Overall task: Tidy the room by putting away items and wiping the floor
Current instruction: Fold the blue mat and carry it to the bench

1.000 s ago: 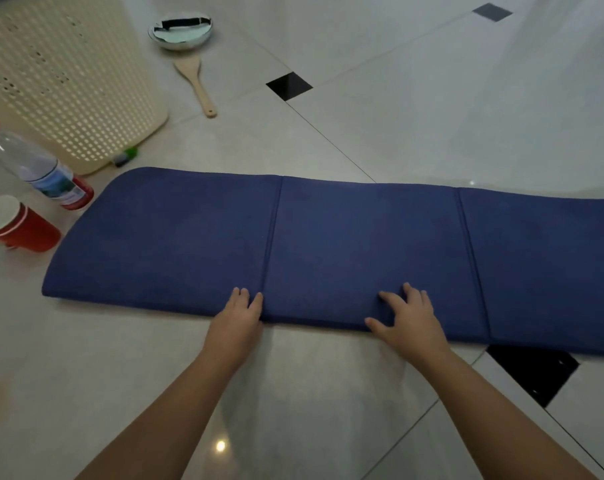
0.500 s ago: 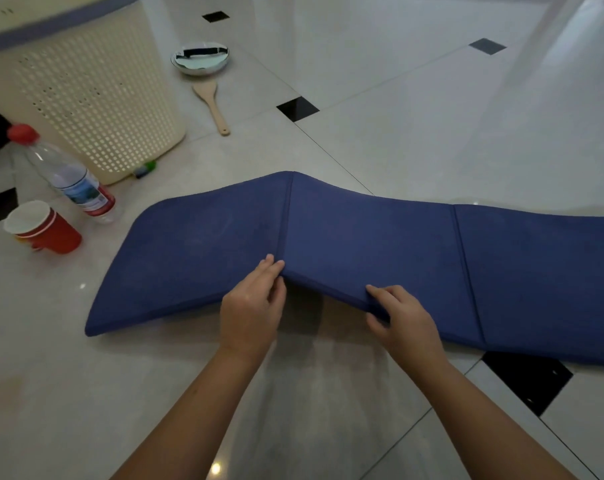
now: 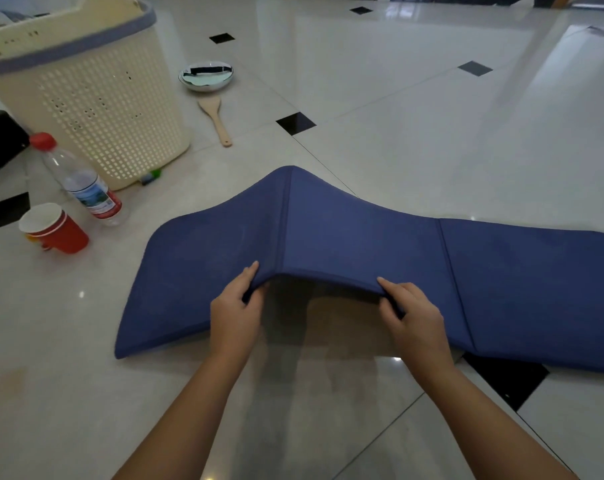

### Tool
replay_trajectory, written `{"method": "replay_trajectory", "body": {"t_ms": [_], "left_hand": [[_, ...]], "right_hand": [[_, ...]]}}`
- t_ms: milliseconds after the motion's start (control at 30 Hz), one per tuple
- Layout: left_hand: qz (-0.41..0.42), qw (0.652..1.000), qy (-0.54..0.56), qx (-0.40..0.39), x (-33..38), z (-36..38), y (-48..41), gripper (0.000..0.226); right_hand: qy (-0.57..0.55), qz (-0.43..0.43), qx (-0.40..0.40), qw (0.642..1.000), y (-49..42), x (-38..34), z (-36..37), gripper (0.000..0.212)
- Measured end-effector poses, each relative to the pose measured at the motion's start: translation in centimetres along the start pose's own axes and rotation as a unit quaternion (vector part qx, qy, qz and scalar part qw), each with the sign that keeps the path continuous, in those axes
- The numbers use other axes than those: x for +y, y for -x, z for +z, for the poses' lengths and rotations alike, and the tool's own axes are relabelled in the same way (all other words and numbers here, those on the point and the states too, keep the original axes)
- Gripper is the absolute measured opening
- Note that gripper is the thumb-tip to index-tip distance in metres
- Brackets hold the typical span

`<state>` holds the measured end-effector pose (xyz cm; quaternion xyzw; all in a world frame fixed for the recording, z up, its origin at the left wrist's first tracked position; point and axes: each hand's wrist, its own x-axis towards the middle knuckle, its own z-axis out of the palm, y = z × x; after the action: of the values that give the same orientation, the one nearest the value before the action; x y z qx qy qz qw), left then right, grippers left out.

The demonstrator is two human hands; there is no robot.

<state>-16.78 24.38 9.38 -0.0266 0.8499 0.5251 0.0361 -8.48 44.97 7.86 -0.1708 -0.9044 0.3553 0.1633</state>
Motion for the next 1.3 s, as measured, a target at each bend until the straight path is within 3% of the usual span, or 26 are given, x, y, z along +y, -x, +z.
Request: {"method": "replay_trajectory", "body": {"t_ms": [133, 267, 300, 367, 500, 700, 767, 833, 967, 1100, 1300], "left_hand": [[0.031, 0.991, 0.127, 0.008, 5.3, 1.6, 1.4, 0.034], [0.037, 0.963, 0.257, -0.07, 9.8, 4.2, 3.3, 0.022], [0.046, 0.96, 0.26, -0.096, 10.3, 4.8, 3.6, 0.021], [0.082, 0.967, 0.202, -0.134, 11.0, 5.7, 4.1, 0.043], [0.098, 0.986, 0.072, -0.116, 11.5, 7.8, 4.3, 0.074], [0.077, 0.983, 0.107, -0.124, 12.0, 10.2, 6.1, 0.068], [0.086, 0.983, 0.128, -0.101, 12.0, 9.7, 6.1, 0.062], [0.088, 0.982, 0.155, -0.06, 12.0, 8.6, 5.5, 0.058], [0.098, 0.981, 0.166, -0.006, 12.2, 6.3, 4.6, 0.048], [0.113, 0.978, 0.172, 0.024, 12.0, 4.3, 3.8, 0.044], [0.165, 0.965, 0.172, 0.111, 11.9, -2.5, 0.8, 0.047]], "right_hand": [[-0.04, -0.001, 0.019, 0.999, 0.2, -0.3, -1.4, 0.03], [-0.068, -0.031, 0.049, 0.996, -0.1, -1.3, -2.6, 0.029], [-0.076, -0.028, 0.051, 0.995, -0.2, -1.4, -3.0, 0.029], [-0.082, -0.03, 0.046, 0.995, -0.1, -1.3, -3.7, 0.029], [-0.054, -0.072, 0.02, 0.996, 1.2, -1.0, -4.5, 0.03], [-0.066, -0.017, -0.059, 0.996, 2.5, 0.3, -5.3, 0.041], [-0.117, 0.076, -0.078, 0.987, 3.1, 1.5, -6.2, 0.054], [-0.089, 0.126, -0.084, 0.984, 3.8, 3.5, -7.3, 0.064], [0.029, 0.131, -0.047, 0.99, 3.7, 6.2, -9.2, 0.06], [-0.01, 0.127, -0.023, 0.992, 2.1, 4.5, -8.8, 0.049], [-0.092, 0.07, -0.102, 0.988, 0.7, -1.7, -2.6, 0.044]]}}
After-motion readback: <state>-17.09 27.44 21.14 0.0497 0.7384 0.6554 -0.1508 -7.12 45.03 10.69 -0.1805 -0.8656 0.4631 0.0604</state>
